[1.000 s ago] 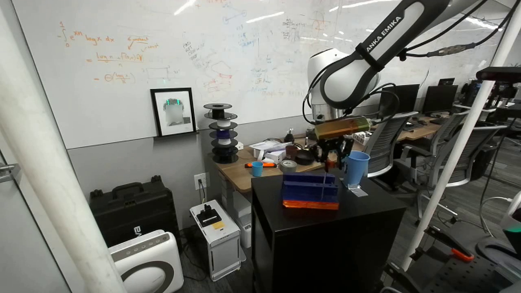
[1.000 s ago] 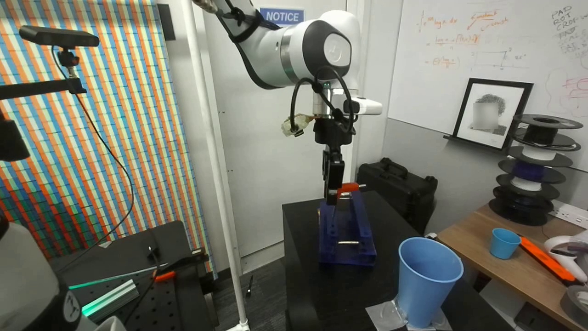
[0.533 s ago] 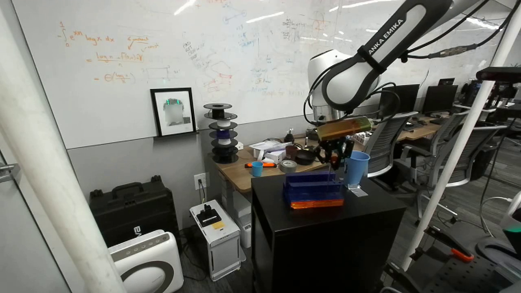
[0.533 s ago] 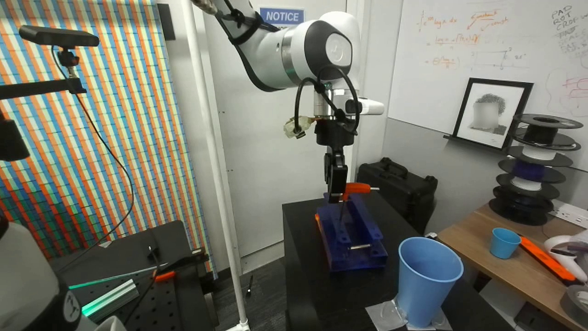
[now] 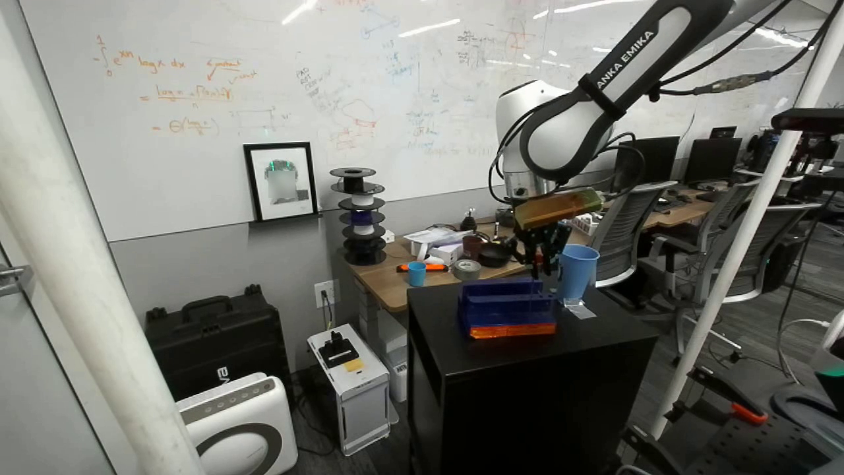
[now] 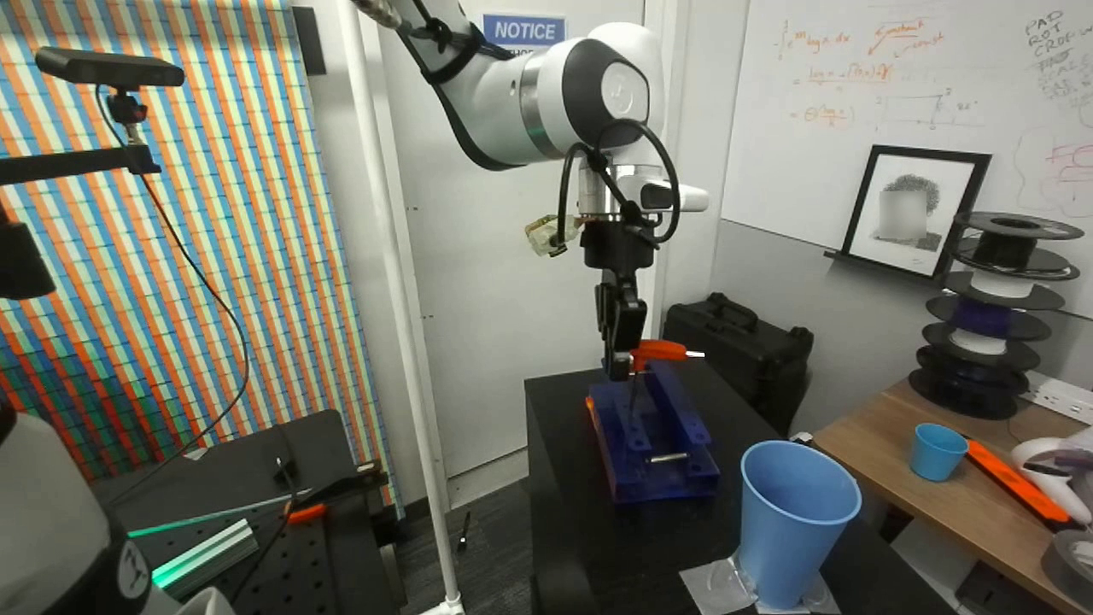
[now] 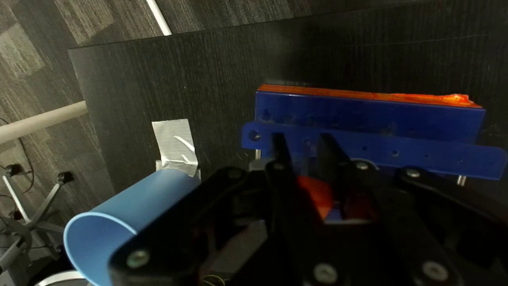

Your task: Put the red object on the blue rack in the blue cup

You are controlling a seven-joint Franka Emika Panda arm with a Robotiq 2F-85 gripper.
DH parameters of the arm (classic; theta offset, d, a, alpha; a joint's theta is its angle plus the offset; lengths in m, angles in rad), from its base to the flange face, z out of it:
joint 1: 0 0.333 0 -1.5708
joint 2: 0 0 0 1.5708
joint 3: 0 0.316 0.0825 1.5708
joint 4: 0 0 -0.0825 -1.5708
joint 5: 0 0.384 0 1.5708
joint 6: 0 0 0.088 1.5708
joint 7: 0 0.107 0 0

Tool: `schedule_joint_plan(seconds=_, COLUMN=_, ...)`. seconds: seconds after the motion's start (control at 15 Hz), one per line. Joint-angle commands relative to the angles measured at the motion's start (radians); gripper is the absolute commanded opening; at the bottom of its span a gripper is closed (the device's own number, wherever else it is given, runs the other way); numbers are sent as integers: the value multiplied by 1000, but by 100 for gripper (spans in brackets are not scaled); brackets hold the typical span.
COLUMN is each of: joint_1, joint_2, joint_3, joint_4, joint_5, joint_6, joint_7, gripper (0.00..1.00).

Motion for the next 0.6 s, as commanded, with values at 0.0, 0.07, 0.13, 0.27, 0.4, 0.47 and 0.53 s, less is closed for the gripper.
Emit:
schedule_joint_plan(seconds=0.0, joint_1=-5, joint_2=-13, joint_3=7, joint_4=-3, joint_5=-6, joint_6=25, joint_7=-34, gripper=57)
schedule_joint_plan(seconds=0.07, joint_1=-7, joint_2=-13, joint_3=5, joint_4=-3, joint_5=-7, joint_6=31, joint_7=-36, gripper=66)
schedule_joint_plan(seconds=0.13, joint_1=-7, joint_2=-13, joint_3=4, joint_4=-2, joint_5=-8, joint_6=33, joint_7=-38, gripper=73)
schedule_joint_plan(seconds=0.27, joint_1=-7, joint_2=-14, joint_3=-4, joint_4=-2, joint_5=-26, joint_6=40, joint_7=-27, gripper=88)
schedule_joint_plan(seconds=0.4, joint_1=-11, joint_2=-17, joint_3=-14, joint_4=-4, joint_5=-38, joint_6=47, joint_7=-11, gripper=99)
schedule_joint_plan(seconds=0.47, joint_1=-12, joint_2=-18, joint_3=-23, joint_4=-4, joint_5=-52, joint_6=53, joint_7=6, gripper=100)
schedule_joint_plan(seconds=0.53, joint_1=-14, joint_2=-17, joint_3=-30, joint_4=-3, joint_5=-61, joint_6=60, joint_7=14, gripper=100)
